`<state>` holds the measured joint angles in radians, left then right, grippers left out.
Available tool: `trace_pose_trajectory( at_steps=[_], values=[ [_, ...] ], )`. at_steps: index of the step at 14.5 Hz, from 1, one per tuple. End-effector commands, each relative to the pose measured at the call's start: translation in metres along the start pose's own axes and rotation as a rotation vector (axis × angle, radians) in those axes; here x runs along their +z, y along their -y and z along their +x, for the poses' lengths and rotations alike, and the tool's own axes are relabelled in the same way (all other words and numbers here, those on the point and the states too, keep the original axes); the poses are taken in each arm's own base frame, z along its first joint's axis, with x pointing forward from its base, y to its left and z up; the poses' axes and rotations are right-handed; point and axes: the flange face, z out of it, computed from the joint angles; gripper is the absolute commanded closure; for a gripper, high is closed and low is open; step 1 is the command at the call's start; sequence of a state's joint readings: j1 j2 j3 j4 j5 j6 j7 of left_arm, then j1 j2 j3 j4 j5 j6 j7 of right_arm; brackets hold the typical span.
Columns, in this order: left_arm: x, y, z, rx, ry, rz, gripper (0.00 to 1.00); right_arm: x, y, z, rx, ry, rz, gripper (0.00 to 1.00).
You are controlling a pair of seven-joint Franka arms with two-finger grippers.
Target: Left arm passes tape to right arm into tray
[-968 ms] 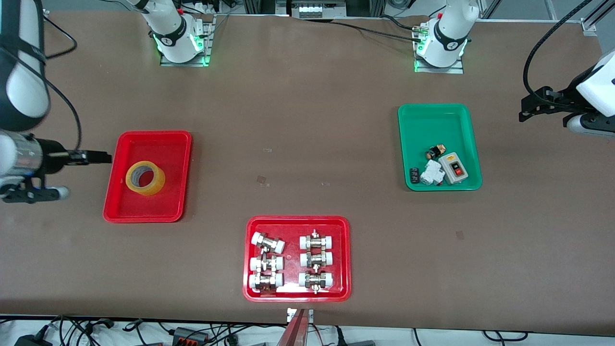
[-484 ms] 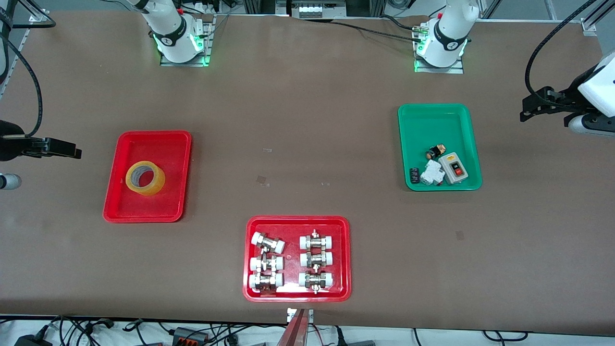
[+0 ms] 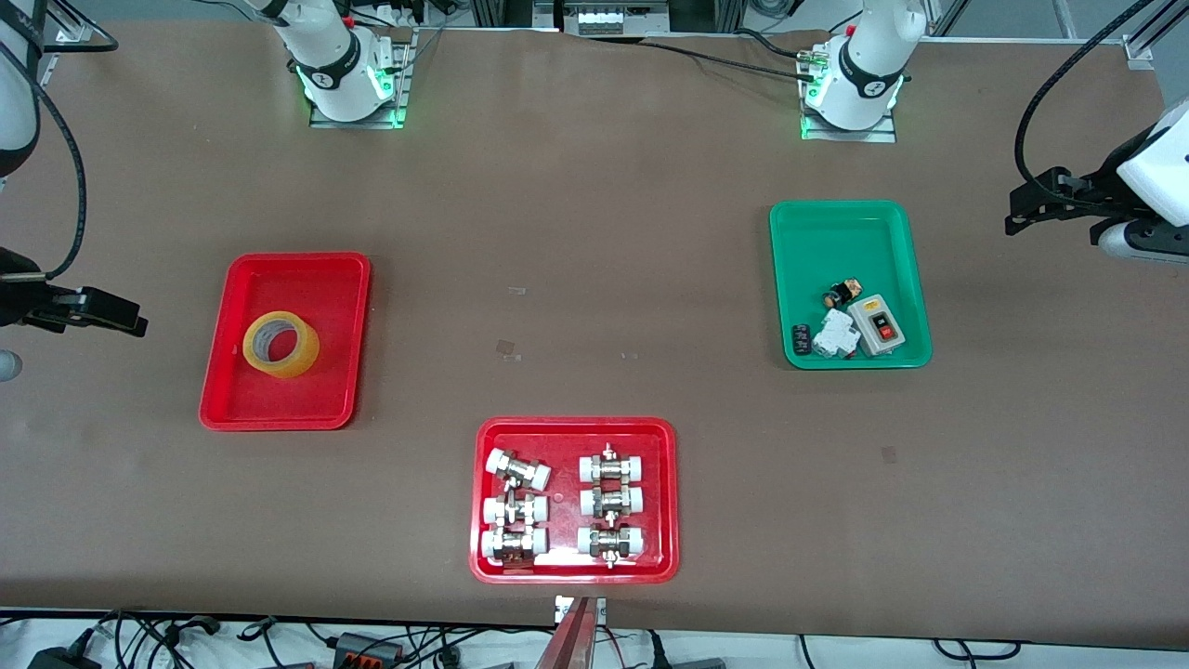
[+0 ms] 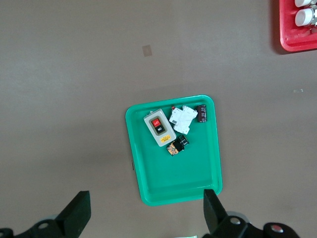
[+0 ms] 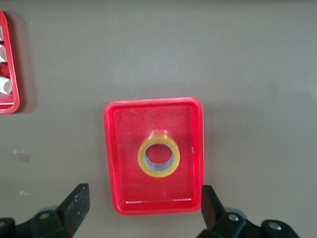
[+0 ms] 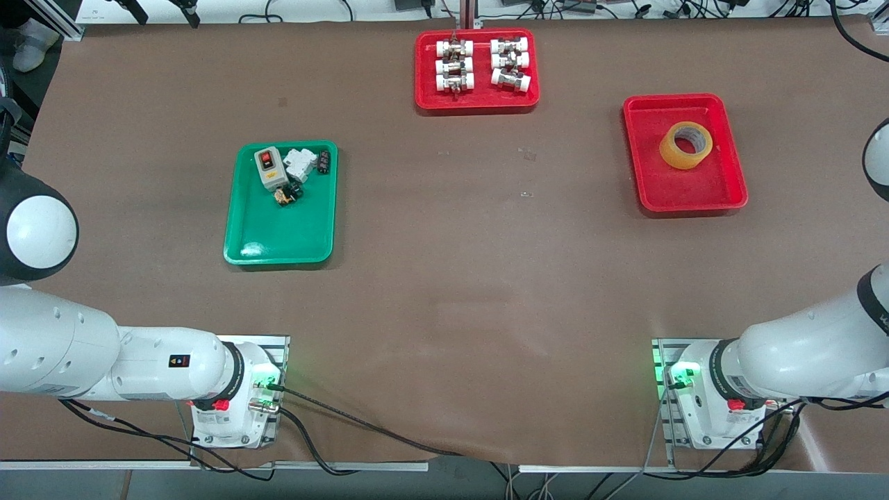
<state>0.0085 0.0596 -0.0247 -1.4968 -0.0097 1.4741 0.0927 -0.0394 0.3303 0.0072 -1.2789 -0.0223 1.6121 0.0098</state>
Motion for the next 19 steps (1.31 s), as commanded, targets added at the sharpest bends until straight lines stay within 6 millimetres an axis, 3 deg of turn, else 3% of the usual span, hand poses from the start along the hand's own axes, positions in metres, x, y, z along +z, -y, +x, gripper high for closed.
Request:
trace_pose_trajectory(
  at_steps=[1,5,12,19],
  values=[
    [-0.002,0.001,-0.009,0.004,0.002,0.020,0.00,-0.011,-0.004,-0.025,0.013,-0.034,-0.027,0.00],
    [-0.002,0.001,-0.009,0.004,0.002,0.020,0.00,-0.017,-0.005,-0.032,-0.001,-0.034,-0.026,0.00],
    [-0.002,0.001,-0.009,0.004,0.002,0.020,0.00,-0.013,-0.003,-0.077,-0.010,-0.020,-0.023,0.00],
    [-0.002,0.001,-0.009,0.004,0.002,0.020,0.00,-0.016,-0.003,-0.099,-0.005,0.021,0.002,0.00]
  ],
)
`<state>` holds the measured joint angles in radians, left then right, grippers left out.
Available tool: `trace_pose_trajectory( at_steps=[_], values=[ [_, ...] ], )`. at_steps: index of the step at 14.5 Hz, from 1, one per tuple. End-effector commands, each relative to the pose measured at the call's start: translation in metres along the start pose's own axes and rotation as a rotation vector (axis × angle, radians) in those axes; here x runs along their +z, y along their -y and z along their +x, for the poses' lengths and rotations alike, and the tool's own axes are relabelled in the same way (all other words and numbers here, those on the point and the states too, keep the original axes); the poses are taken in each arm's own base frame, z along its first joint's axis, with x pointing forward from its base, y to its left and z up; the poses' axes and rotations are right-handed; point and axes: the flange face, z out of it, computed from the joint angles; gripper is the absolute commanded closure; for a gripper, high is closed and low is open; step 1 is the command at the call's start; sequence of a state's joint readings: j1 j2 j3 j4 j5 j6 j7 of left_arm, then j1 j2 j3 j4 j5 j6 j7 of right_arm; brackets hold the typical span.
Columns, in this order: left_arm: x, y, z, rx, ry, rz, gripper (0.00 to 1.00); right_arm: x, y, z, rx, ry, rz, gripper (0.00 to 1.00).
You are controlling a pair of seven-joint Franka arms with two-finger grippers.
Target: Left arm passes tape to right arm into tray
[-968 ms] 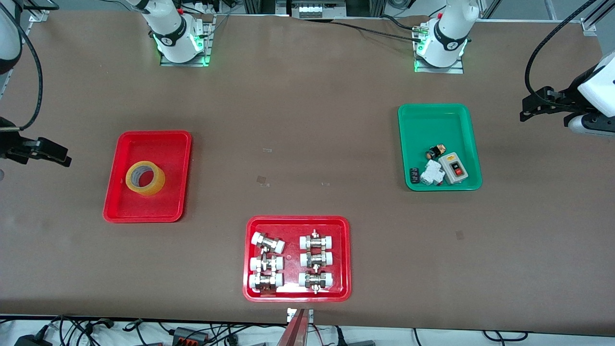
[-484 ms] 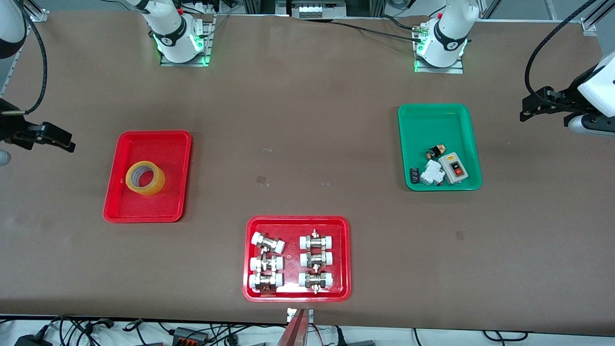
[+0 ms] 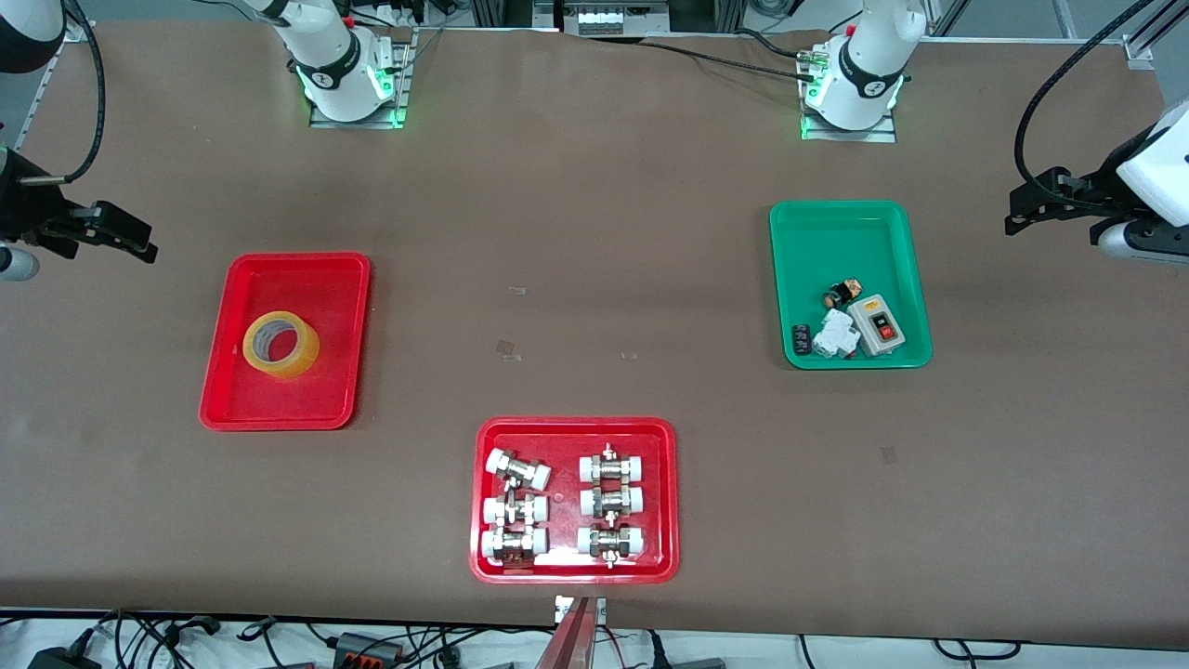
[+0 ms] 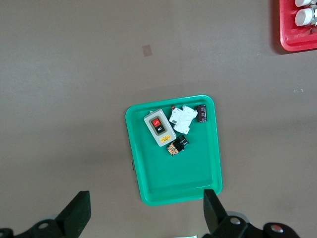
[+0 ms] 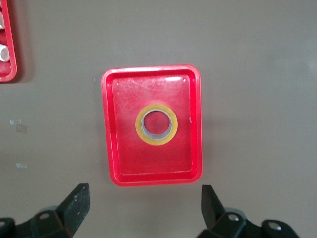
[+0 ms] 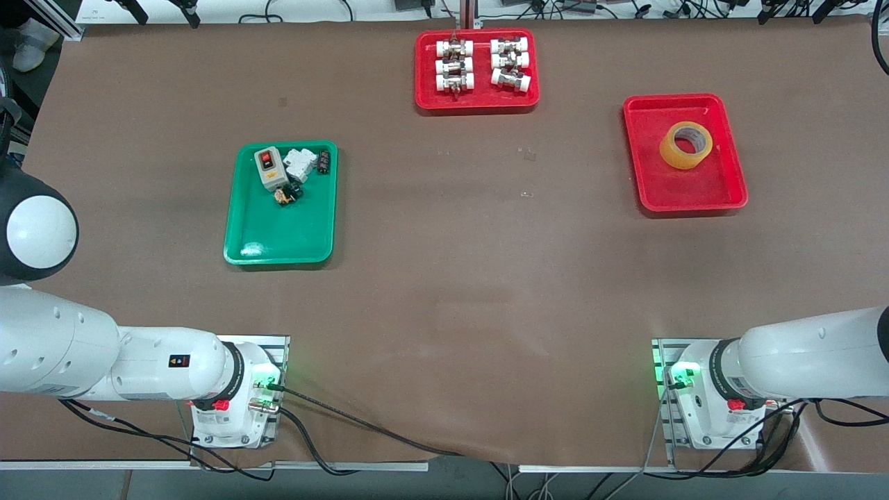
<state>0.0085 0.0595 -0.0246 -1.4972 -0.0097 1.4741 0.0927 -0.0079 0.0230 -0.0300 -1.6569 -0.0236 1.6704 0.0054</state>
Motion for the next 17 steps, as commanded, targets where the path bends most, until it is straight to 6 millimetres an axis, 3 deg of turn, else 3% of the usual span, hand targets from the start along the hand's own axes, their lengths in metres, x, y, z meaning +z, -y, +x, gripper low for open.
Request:
trace_pose_trajectory(
  at_steps=[1,17],
  values=[
    [-0.0023,0.0007,-0.0085,0.004,0.002,0.020,0.00,-0.0025,0.0023,-0.0114,-0.011,0.010,0.005,0.00],
    [-0.0022,0.0007,-0.0087,0.004,0.004,0.019,0.00,-0.0035,0.0030,-0.0124,-0.057,-0.002,0.003,0.00]
  ],
)
